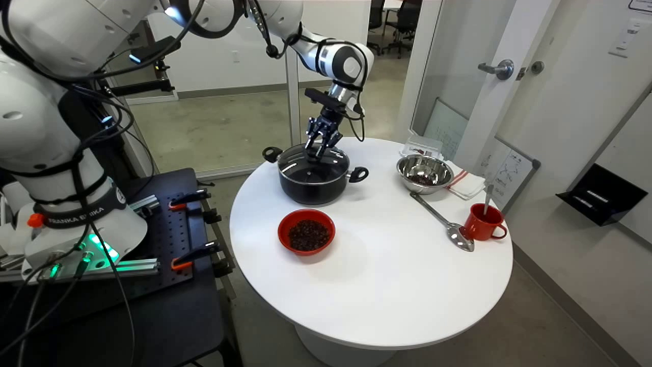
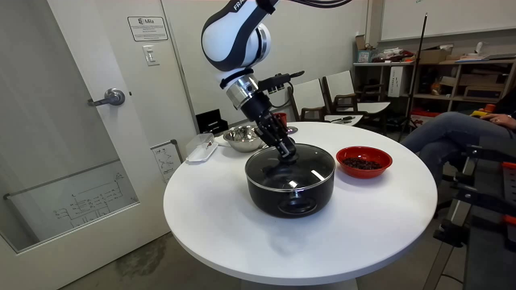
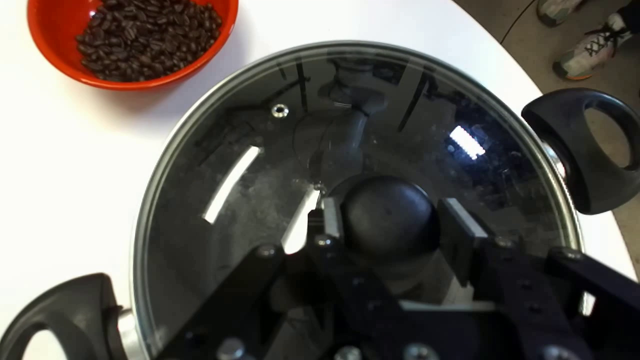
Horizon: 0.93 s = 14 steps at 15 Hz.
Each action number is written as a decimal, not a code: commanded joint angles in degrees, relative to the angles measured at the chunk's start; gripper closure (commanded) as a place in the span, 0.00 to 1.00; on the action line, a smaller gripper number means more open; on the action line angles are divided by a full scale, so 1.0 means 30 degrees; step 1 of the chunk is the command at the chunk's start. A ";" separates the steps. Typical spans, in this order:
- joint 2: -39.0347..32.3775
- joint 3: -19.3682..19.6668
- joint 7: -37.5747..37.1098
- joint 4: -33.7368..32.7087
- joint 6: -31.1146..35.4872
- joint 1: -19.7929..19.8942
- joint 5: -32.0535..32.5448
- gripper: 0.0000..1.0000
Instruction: Pick up the lid from the pot and put it on the table, then pick up the red bowl and pour it's contents in the pot and pick up the lid and put it back on the pot
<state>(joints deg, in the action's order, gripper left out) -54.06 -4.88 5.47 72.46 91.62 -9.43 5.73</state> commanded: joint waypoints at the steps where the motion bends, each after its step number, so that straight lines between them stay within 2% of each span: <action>1: -0.0803 0.0083 -0.0107 -0.1458 -0.1231 -0.0180 0.0069 0.75; 14: 0.0826 -0.0024 -0.0510 -0.1018 -0.1577 -0.0288 -0.0094 0.75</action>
<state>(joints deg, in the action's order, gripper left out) -53.72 -5.00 5.15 69.67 89.38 -9.75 5.66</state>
